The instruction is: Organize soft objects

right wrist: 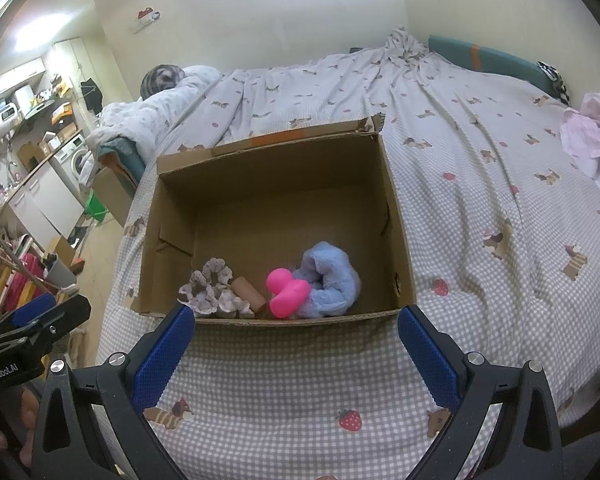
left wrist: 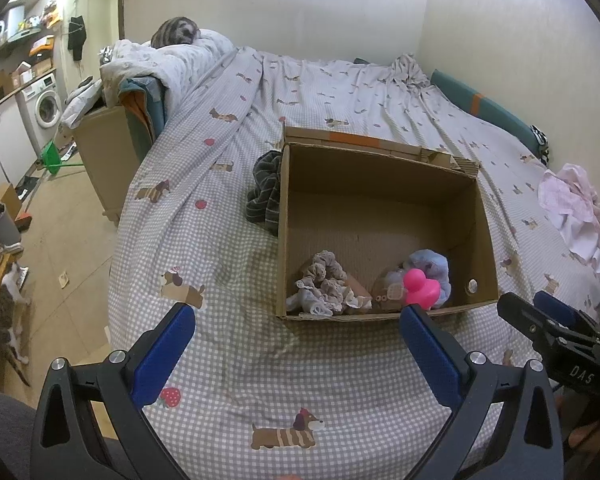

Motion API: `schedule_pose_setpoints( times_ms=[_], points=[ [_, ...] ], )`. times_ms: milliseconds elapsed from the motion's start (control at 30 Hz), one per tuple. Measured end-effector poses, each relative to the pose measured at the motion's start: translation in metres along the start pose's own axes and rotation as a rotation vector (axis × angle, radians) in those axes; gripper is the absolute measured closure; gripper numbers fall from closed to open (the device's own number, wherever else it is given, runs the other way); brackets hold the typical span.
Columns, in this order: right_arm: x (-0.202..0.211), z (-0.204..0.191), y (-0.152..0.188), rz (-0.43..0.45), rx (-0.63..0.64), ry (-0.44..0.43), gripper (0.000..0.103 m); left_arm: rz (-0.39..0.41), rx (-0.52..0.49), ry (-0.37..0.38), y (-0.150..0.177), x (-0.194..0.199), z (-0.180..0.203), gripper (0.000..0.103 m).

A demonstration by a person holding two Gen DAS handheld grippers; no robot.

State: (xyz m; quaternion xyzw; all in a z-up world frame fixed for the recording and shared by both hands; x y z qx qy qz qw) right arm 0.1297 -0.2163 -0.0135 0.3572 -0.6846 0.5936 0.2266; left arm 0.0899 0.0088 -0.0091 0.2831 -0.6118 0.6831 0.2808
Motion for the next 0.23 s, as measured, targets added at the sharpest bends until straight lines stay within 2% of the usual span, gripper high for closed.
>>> schedule_pose_setpoints(
  times_ms=[233],
  points=[
    [0.0005, -0.0005, -0.0004, 0.002, 0.001, -0.002, 0.0, -0.002, 0.008, 0.01, 0.0014, -0.0006, -0.0006, 0.001]
  ],
)
Point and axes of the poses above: each gripper's, at about its wrist camera, not at the fingertips, and x roughly against the way its jaws point, z to its right, y to its underside, the point moved 2 cm from there along -x, roughly the way its jaws point, and after that the axes turned 1 degree about x, right-handed, at the moved point
